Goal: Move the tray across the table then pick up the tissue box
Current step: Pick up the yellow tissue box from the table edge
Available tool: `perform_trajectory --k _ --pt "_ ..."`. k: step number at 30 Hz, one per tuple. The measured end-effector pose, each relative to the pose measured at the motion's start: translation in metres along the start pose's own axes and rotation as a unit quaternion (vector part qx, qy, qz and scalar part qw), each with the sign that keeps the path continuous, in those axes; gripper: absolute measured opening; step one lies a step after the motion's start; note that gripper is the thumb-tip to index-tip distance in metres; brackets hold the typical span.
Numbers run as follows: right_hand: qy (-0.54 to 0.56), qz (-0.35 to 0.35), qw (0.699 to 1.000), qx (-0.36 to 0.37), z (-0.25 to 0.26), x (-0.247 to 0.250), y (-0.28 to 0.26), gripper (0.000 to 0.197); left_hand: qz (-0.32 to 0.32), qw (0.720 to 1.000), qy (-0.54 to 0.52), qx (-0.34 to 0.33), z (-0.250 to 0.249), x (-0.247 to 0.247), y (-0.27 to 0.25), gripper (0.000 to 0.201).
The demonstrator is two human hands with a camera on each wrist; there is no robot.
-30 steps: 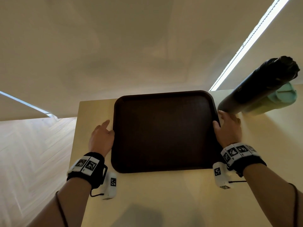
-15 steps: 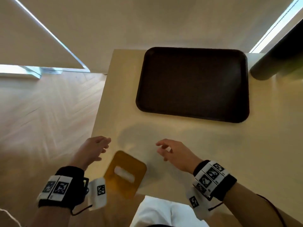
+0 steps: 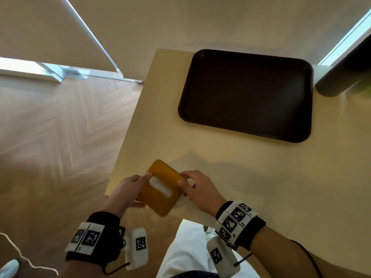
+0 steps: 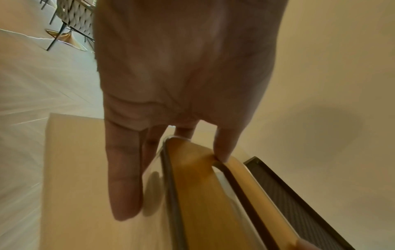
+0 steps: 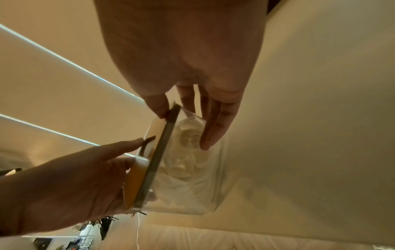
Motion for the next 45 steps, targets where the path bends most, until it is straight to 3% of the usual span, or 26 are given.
perform_trajectory --k 9,14,20,24,37,45 --pt "-0.010 -0.059 0.998 -0.007 0.053 0.060 0.051 0.047 -0.016 0.995 -0.026 -0.091 -0.103 0.017 0.026 0.035" --pt "-0.009 -0.104 0.994 0.011 0.112 0.113 0.112 0.031 -0.017 0.990 -0.030 -0.134 -0.193 0.040 0.069 0.048" --pt "0.049 -0.171 0.983 -0.048 0.145 0.166 0.197 0.021 0.002 0.987 -0.037 -0.159 -0.287 0.045 0.134 0.049" --pt "0.067 -0.191 0.976 -0.082 0.150 0.190 0.248 0.025 0.019 0.985 -0.034 -0.166 -0.335 0.042 0.174 0.044" --pt "0.053 -0.202 0.967 -0.145 0.143 0.230 0.326 0.030 0.063 0.983 -0.012 -0.170 -0.396 0.021 0.248 0.032" --pt "0.052 -0.229 0.962 -0.141 0.140 0.239 0.336 0.034 0.066 0.978 0.022 -0.196 -0.408 0.031 0.266 0.043"
Point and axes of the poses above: each hand's wrist, its own y-axis towards the middle knuckle, its own x-axis out of the back of the hand, z = x × y, the point moved 10 cm from there along y, towards the middle knuckle, and after that the axes turned 13 degrees about -y, right-handed, at the moved point
